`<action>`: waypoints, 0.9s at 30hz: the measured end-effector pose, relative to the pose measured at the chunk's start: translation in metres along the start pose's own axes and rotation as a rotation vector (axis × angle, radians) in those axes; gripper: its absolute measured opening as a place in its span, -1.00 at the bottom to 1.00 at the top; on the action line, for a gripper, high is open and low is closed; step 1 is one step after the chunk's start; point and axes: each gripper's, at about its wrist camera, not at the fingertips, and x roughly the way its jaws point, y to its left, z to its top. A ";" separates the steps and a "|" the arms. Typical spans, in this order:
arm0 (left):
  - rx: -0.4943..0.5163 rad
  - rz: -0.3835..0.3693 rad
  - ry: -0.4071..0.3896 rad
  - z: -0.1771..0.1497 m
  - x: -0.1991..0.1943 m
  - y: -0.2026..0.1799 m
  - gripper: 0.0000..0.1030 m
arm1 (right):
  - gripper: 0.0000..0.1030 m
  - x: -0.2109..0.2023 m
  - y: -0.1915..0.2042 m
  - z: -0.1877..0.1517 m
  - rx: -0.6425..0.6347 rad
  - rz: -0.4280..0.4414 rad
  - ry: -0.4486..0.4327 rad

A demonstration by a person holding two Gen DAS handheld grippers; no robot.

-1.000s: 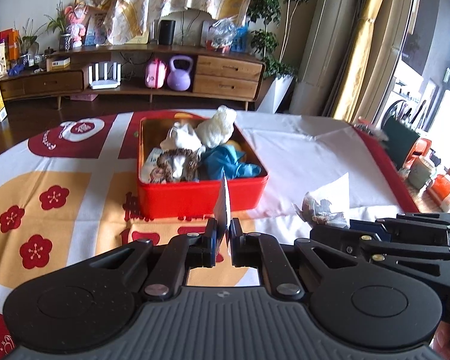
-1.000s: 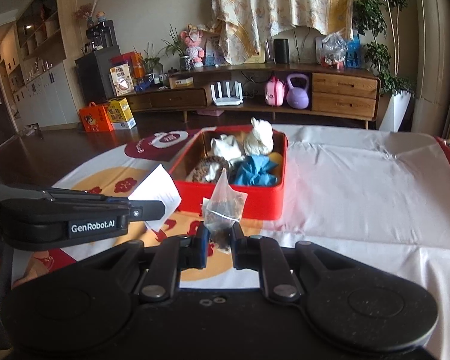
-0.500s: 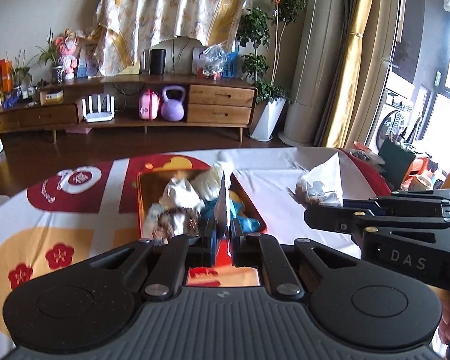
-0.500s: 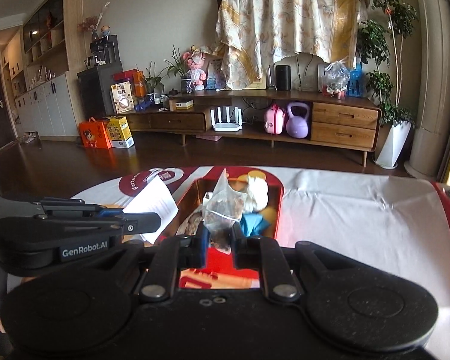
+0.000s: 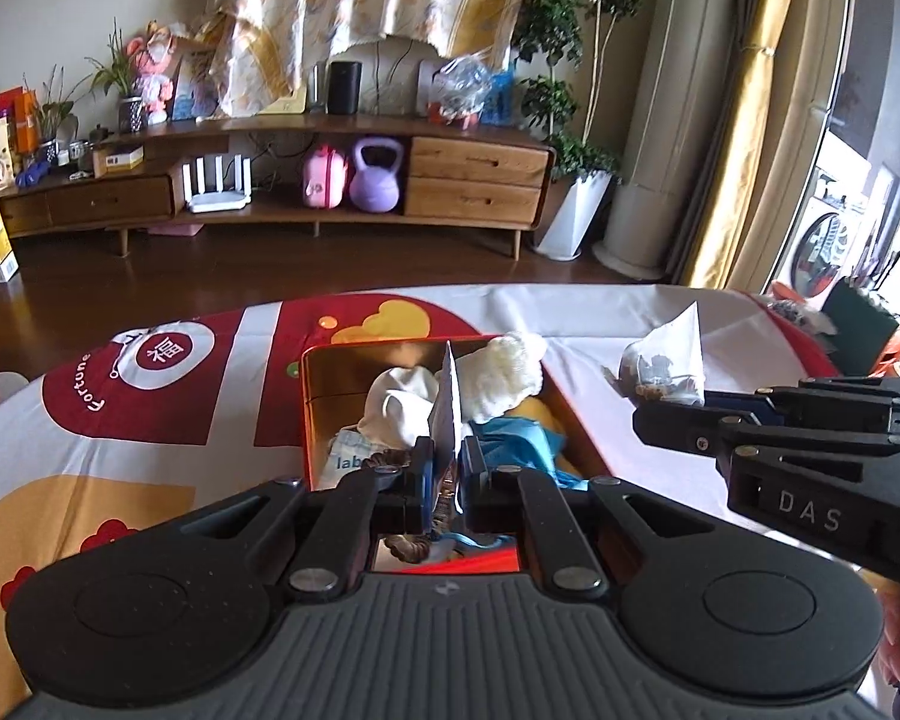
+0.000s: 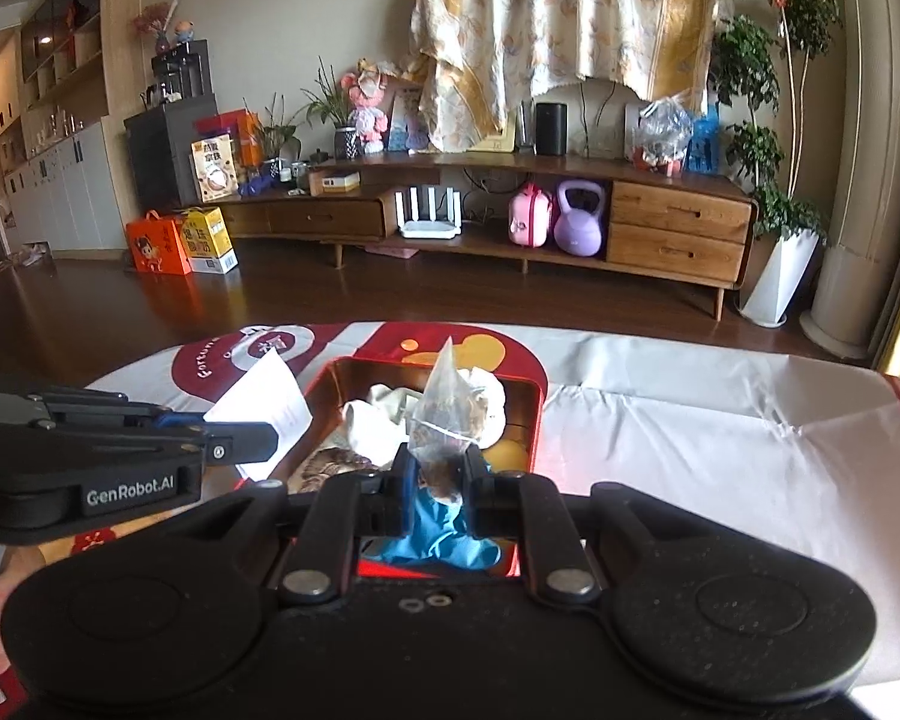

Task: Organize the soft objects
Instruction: 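Carry the card with the left gripper while the right gripper carries the tea bag into the tin, then open both grippers to release the card and tea bag in the tin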

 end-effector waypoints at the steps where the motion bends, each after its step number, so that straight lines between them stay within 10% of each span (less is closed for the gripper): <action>1: 0.001 0.003 0.006 -0.001 0.005 0.000 -0.83 | -0.74 0.005 -0.001 0.000 0.001 -0.002 0.006; 27: -0.021 -0.005 0.127 -0.025 0.074 0.011 -0.83 | -0.59 0.080 -0.008 -0.018 0.050 0.008 0.122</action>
